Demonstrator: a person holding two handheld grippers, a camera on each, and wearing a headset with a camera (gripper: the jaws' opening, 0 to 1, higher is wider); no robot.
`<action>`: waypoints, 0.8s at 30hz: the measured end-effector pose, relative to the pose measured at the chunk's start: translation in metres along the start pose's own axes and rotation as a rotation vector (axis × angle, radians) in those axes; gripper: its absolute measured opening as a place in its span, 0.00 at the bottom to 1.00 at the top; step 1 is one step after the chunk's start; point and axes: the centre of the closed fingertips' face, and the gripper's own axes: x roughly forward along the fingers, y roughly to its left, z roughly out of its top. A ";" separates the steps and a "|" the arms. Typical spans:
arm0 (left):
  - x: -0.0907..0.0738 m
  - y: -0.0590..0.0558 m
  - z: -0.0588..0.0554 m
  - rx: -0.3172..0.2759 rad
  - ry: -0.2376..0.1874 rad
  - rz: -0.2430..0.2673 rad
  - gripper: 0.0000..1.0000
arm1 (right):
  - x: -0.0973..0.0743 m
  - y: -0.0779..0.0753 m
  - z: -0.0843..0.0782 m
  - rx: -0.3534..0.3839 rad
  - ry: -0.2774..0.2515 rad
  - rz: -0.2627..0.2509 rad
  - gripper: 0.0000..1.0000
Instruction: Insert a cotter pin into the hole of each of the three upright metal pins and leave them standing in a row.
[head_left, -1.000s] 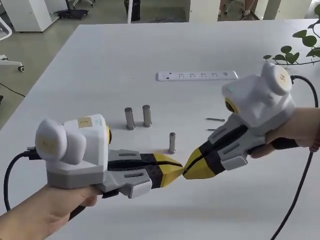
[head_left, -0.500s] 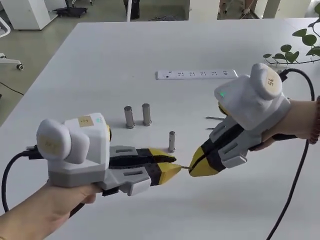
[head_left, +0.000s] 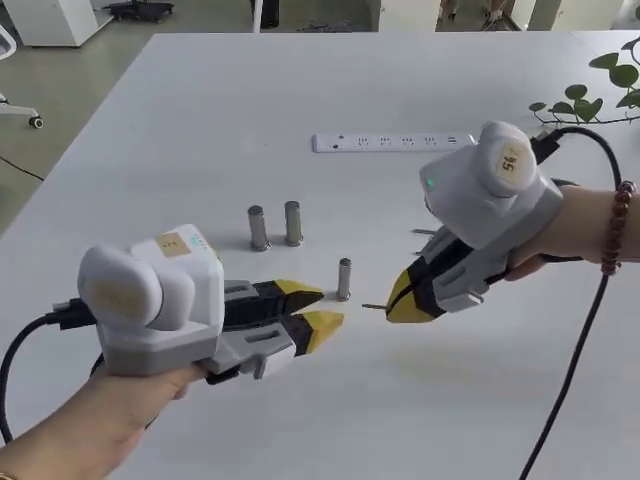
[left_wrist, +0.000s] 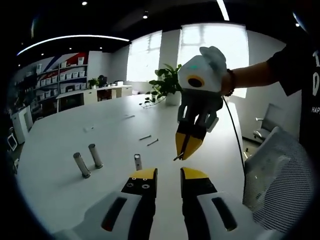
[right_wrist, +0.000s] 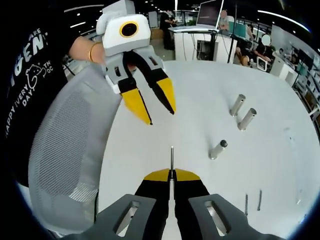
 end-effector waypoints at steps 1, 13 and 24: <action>0.001 0.001 -0.001 0.002 0.005 0.007 0.17 | 0.000 -0.003 -0.001 0.000 0.008 -0.008 0.00; 0.022 0.028 -0.010 -0.016 0.033 0.091 0.18 | 0.006 -0.032 -0.012 -0.017 0.093 -0.054 0.00; 0.044 0.044 -0.024 0.002 0.105 0.126 0.20 | 0.013 -0.053 -0.019 -0.022 0.140 -0.058 0.00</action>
